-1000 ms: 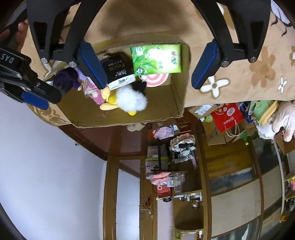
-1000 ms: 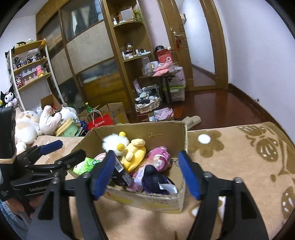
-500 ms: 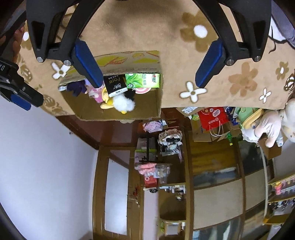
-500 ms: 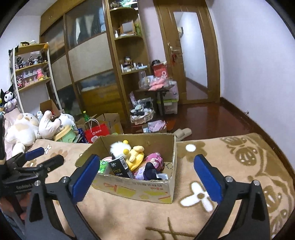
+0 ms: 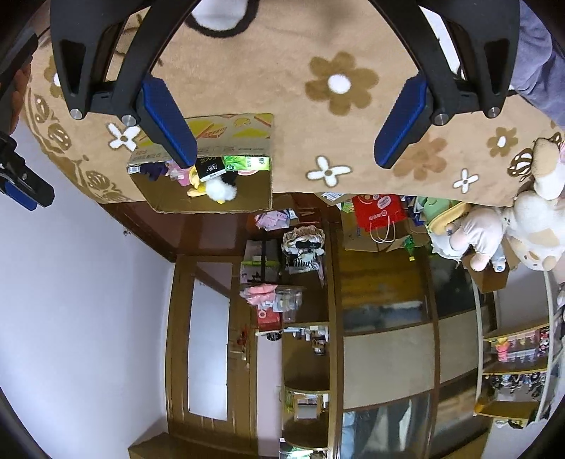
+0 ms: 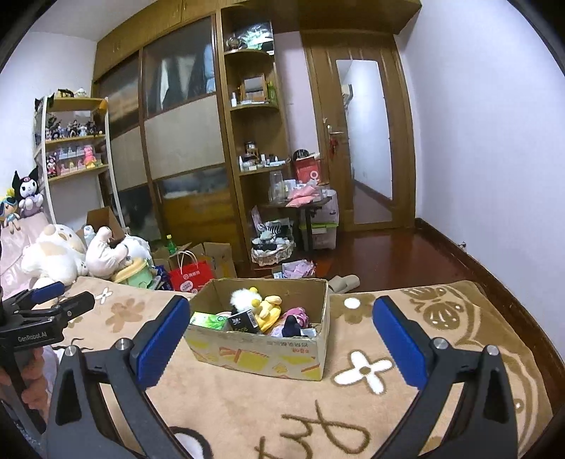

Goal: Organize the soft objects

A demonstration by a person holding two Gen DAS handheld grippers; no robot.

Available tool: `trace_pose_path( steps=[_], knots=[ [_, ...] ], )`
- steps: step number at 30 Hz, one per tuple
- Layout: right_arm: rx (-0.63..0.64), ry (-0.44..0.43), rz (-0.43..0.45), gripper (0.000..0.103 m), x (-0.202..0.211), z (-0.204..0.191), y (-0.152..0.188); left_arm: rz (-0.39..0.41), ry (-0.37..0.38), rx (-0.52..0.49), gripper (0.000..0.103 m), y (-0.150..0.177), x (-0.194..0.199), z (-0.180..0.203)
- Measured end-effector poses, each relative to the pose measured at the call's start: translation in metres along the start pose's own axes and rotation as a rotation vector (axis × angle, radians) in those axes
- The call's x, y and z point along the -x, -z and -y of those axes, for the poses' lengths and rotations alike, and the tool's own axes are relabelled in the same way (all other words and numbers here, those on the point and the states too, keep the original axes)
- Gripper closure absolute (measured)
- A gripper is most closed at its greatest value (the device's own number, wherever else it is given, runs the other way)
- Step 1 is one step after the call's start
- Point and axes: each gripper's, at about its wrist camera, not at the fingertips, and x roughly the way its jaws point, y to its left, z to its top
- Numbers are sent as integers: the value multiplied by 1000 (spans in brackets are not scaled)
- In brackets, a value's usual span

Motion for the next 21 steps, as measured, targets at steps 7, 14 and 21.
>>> trace_pose_path(
  steps=[7, 14, 21],
  knots=[
    [-13, 19, 29, 0, 26, 3, 7, 21, 6, 8, 4, 5, 18, -1],
    [-24, 36, 39, 0, 24, 9, 11, 30, 6, -23, 4, 11, 13, 9],
    [-15, 45, 29, 0, 15, 10, 14, 10, 9, -42, 4, 11, -1, 15]
  ],
)
